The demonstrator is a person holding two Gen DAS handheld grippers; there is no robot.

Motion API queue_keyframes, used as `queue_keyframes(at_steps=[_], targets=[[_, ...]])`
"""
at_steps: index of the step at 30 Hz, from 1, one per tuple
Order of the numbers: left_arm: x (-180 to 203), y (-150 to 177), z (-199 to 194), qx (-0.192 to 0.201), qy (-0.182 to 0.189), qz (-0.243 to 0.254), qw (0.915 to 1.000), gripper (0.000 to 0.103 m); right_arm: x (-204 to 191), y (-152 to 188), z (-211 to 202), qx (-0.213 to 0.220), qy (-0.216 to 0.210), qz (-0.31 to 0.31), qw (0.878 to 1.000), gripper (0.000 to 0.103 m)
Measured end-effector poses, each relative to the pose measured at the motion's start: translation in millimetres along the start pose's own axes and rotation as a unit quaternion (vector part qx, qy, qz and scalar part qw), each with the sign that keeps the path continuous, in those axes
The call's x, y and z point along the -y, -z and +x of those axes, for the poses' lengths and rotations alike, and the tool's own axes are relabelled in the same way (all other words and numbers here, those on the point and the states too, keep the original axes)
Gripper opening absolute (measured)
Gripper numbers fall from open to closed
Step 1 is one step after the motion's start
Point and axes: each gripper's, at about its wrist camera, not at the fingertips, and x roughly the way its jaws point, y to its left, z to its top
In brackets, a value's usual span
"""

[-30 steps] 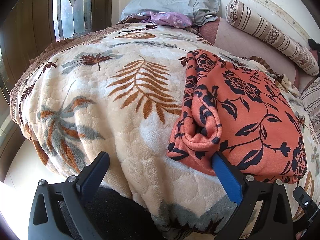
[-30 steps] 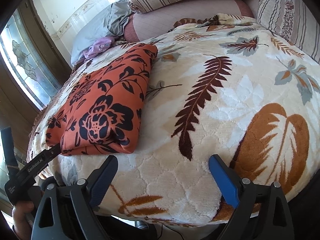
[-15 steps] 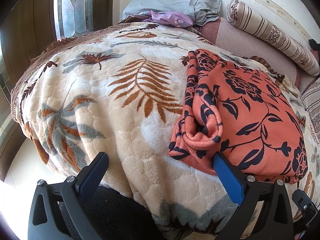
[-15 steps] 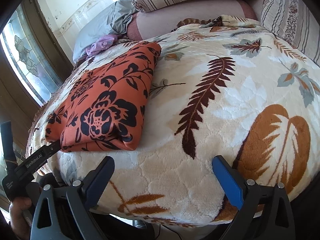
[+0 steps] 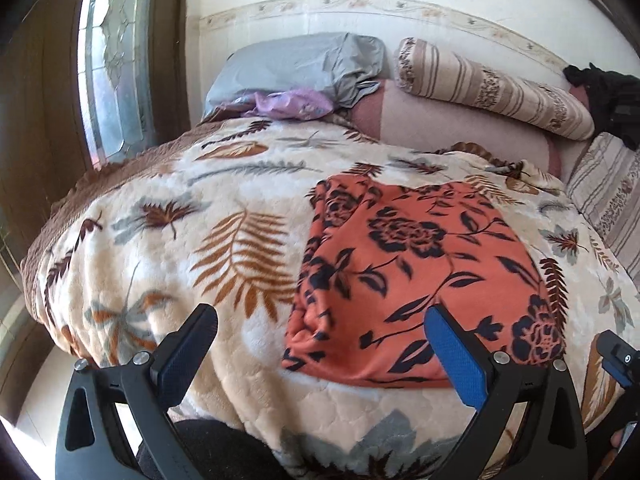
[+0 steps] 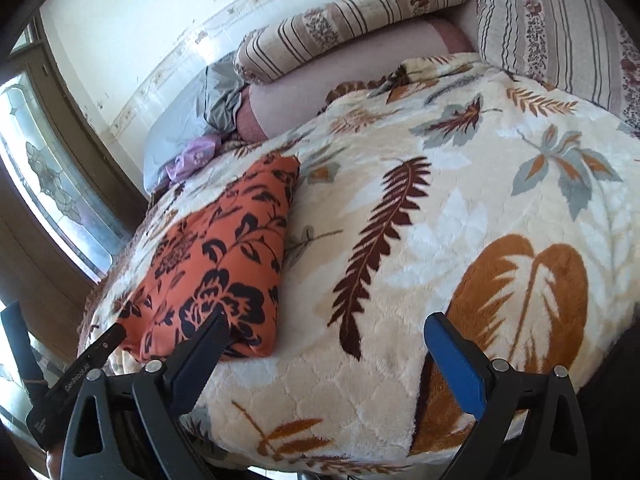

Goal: Fold small clothes

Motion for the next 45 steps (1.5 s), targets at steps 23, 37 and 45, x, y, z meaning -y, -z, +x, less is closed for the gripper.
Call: queue_keyframes(at_steps=[23, 37, 45], targets=[[-28.7, -30.9, 85.2, -0.153, 0.045, -0.104, 0.9818, 0.096, -27.9, -57.4, 90.6, -0.157, -0.141, 0.047, 0.976, 0.091], [-22.8, -43.8, 120.3, -0.178, 0.050, -0.095, 0.9782, 0.096, -54.9, -69.3, 159.8, -0.223, -0.110, -0.015, 0.968, 0.082], [-22.6, -48.7, 130.4, -0.181, 0.059, -0.085, 0.9780, 0.095, -60.1, -71.2, 165.8, -0.228, -0.107, -0.034, 0.967, 0.070]])
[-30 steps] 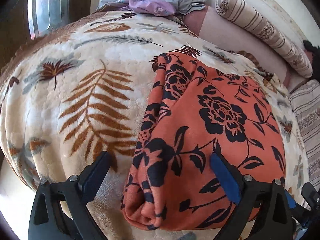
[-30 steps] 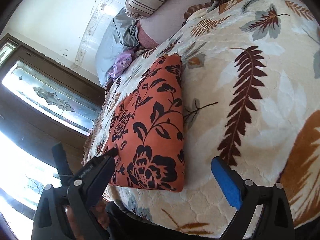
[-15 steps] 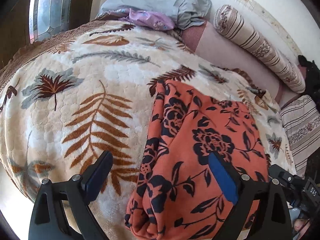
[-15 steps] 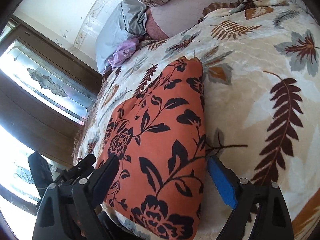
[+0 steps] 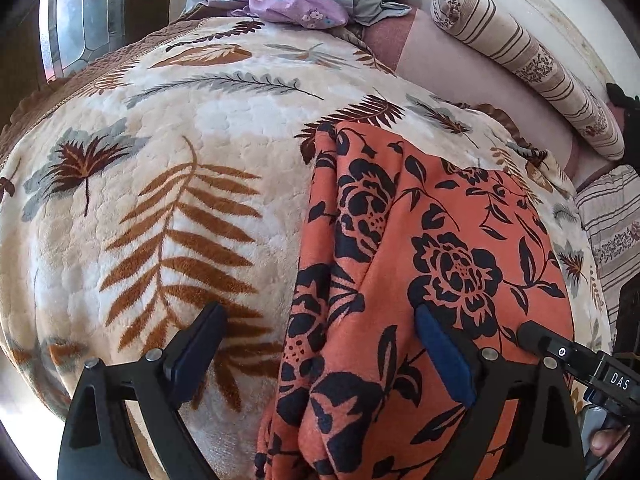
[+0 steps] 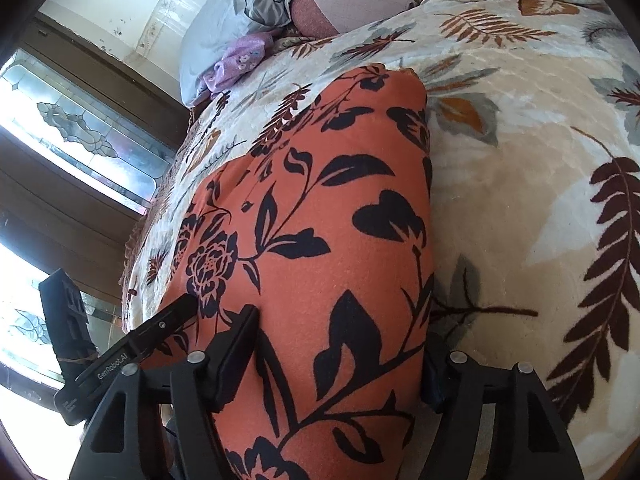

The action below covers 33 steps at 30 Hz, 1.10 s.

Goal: Fold small clothes

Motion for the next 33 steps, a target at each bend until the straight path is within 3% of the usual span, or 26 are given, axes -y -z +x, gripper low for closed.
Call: queue_keyframes(at_steps=[2, 3, 5, 7, 11, 16, 19, 22, 24, 25, 26, 27, 29, 31, 33], targets=[[1.2, -0.1, 2.0, -0.004, 0.009, 0.004, 0.9999, 0.086, -0.8, -0.6, 1.1, -0.001, 0.002, -0.003, 1.000, 0.066], [2.1, 0.2, 3.4, -0.009, 0.024, 0.006, 0.9997, 0.081, -2.3, -0.9, 1.9, -0.003, 0.003, -0.006, 1.000, 0.065], [1.3, -0.1, 8.6, -0.026, 0.069, -0.003, 0.9973, 0.061, -4.6, -1.9, 3.0, -0.007, 0.005, -0.011, 1.000, 0.058], [-3.9, -2.3, 13.7, -0.041, 0.099, -0.024, 0.9940, 0.054, -8.9, -3.8, 5.2, -0.013, 0.009, -0.017, 1.000, 0.052], [-3.7, -5.3, 5.7, -0.040, 0.141, -0.022, 0.9890, 0.029, -37.8, -12.4, -2.5, -0.024, 0.033, -0.078, 0.996, 0.036], [40.1, -25.9, -25.1, 0.011, 0.178, 0.003, 0.9839, 0.028, -72.2, -38.2, -69.1, 0.060, 0.061, -0.153, 0.985, 0.033], [85.3, -47.8, -42.5, 0.050, 0.199, 0.030, 0.9783, 0.028, -59.5, -56.9, -114.0, 0.108, 0.066, -0.145, 0.981, 0.033], [123.7, -59.2, -30.9, 0.040, 0.198, 0.049, 0.9782, 0.034, -20.0, -68.4, -133.8, 0.127, 0.064, -0.095, 0.985, 0.036], [140.2, -53.9, -2.9, 0.002, 0.162, 0.063, 0.9848, 0.044, 21.6, -66.8, -125.5, 0.125, 0.070, -0.036, 0.989, 0.051], [144.4, -46.7, 14.7, -0.019, 0.126, 0.068, 0.9894, 0.050, 41.6, -63.7, -115.5, 0.112, 0.093, -0.014, 0.989, 0.070], [141.8, -37.4, 28.1, -0.037, 0.088, 0.071, 0.9929, 0.050, 61.7, -58.5, -104.5, 0.096, 0.122, 0.011, 0.988, 0.079], [134.3, -25.4, 38.3, -0.056, 0.050, 0.073, 0.9944, 0.050, 78.4, -51.3, -96.7, 0.084, 0.140, 0.031, 0.986, 0.079], [116.4, -9.8, 34.4, -0.042, 0.063, 0.052, 0.9958, 0.051, 97.8, -34.5, -95.5, 0.085, 0.150, 0.053, 0.984, 0.078], [106.0, 0.1, 17.2, -0.016, 0.057, 0.049, 0.9971, 0.059, 92.4, -21.5, -111.2, 0.122, 0.146, 0.043, 0.981, 0.078], [103.2, 7.9, 1.7, 0.008, 0.047, 0.056, 0.9973, 0.059, 72.6, -14.3, -126.9, 0.157, 0.128, 0.017, 0.979, 0.078]])
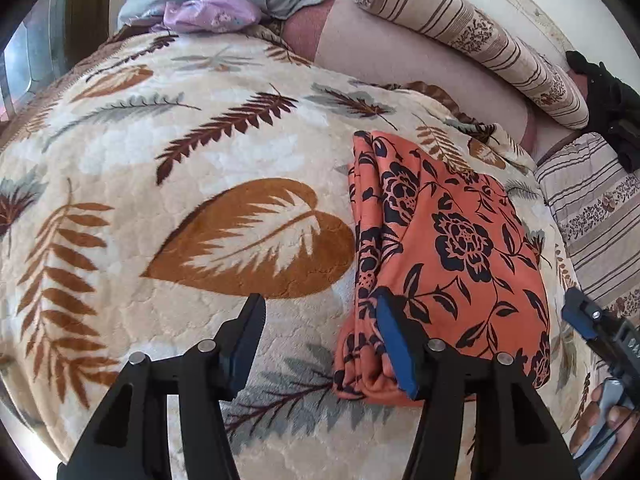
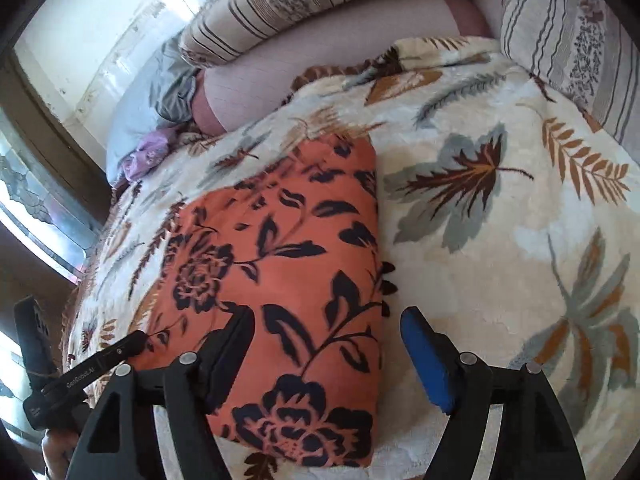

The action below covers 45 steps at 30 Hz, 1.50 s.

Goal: Fold small clothes

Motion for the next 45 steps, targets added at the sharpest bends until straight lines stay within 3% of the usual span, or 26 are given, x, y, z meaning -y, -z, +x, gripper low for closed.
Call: queue_keyframes(at_steps=[2, 4, 6, 7, 8, 10, 13, 16, 18, 24, 34, 38, 45], targets=[[0.9, 6.2, -0.1, 0.007, -0.014, 0.020, 0.9997, 0.059, -18.8, 1.6, -20.7, 0.043, -0.025, -0.031, 0.998, 0.078], [-0.2, 11.3, 16.1, -0.013, -0.035, 0.041, 0.9985, 0.059, -33.4, 8.4, -24.2, 0.052, -0.055, -0.050, 0.996, 0.078], [-4.8, 11.2, 19.3, -0.022, -0.050, 0.029, 0.9981, 0.059, -43.1, 19.3, 11.3, -0.017, -0.067, -0.067, 0.995, 0.080], [-6.6, 9.3, 15.1, -0.025, -0.056, 0.019, 0.9980, 0.059, -37.2, 27.9, 37.0, -0.077, -0.045, -0.052, 0.995, 0.079], [-6.6, 7.7, 9.0, -0.028, -0.059, 0.013, 0.9978, 0.059, -28.1, 33.2, 51.9, -0.110, -0.026, -0.030, 0.993, 0.074], [-3.4, 8.6, -13.5, -0.005, -0.049, 0.023, 0.9985, 0.059, -29.6, 33.1, 34.8, -0.072, -0.018, -0.030, 0.997, 0.070], [7.2, 11.5, -46.9, 0.053, -0.082, 0.053, 0.9938, 0.073, -53.2, 29.8, 0.6, -0.032, 0.004, -0.064, 0.997, 0.075], [18.4, 15.1, -77.6, 0.095, -0.085, 0.063, 0.9898, 0.083, -78.4, 34.1, -25.0, -0.009, 0.043, -0.123, 0.991, 0.085], [28.2, 18.1, -97.1, 0.121, -0.083, 0.075, 0.9864, 0.085, -88.5, 35.3, -39.3, 0.005, 0.066, -0.158, 0.985, 0.086], [54.7, 24.8, -139.3, 0.178, -0.102, 0.103, 0.9733, 0.094, -94.2, 45.9, -80.0, 0.022, 0.102, -0.175, 0.979, 0.086], [77.1, 28.9, -163.2, 0.176, -0.100, 0.099, 0.9744, 0.094, -96.7, 43.2, -125.2, 0.049, 0.113, -0.153, 0.980, 0.090], [78.9, 29.1, -167.2, 0.174, -0.085, 0.087, 0.9772, 0.094, -98.8, 42.1, -127.4, 0.047, 0.120, -0.153, 0.980, 0.097], [78.5, 25.3, -161.8, 0.161, -0.074, 0.072, 0.9815, 0.094, -101.7, 42.3, -121.7, 0.045, 0.128, -0.159, 0.978, 0.098]])
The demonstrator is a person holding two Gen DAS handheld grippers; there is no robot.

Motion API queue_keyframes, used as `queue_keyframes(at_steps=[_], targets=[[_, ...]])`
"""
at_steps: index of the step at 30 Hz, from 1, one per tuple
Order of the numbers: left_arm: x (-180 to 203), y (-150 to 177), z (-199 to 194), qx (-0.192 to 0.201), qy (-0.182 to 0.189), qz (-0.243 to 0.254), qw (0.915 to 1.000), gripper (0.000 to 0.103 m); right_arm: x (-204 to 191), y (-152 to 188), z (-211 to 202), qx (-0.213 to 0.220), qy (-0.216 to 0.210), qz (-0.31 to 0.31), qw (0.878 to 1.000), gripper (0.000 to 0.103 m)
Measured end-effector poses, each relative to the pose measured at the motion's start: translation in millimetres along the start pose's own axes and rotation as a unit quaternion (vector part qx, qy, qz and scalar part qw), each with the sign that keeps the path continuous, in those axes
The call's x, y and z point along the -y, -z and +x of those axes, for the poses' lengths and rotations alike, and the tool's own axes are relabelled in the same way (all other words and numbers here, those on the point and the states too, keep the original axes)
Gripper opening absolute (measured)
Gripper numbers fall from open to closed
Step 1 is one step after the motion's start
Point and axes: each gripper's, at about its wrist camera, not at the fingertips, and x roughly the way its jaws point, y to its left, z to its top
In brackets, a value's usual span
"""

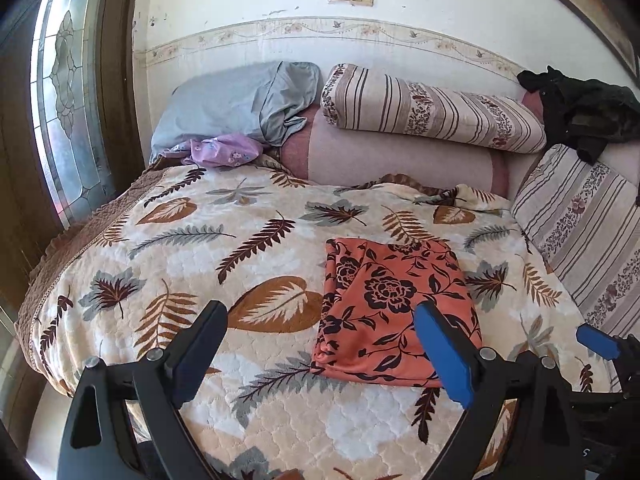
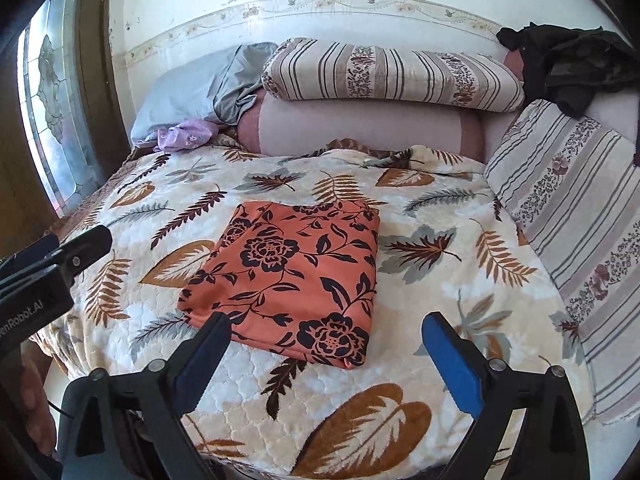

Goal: Fold small clothes

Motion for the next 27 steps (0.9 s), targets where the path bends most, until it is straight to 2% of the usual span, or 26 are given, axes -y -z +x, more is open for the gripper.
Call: queue_keyframes(at_steps=[12, 19, 27], targets=[[8.3, -5.0, 23.5, -0.021, -0.010, 0.022, 0.9995, 0.094, -1.6, -8.6, 15.9, -0.010, 0.006, -0.015, 1.000, 0.098], [9.6, -12.0, 46.8, -0.044, 0.001, 0.017, 0.9989, 0.094, -1.2, -17.0, 36.2, -0.019, 0.009, -0.022, 1.000, 0.098], [11.8, -24.8, 65.4, -0.033, -0.004, 0.021, 0.9992, 0.094, -3.0, -32.0, 58.3, -0.022, 0.004, -0.025, 0.999, 0.098]])
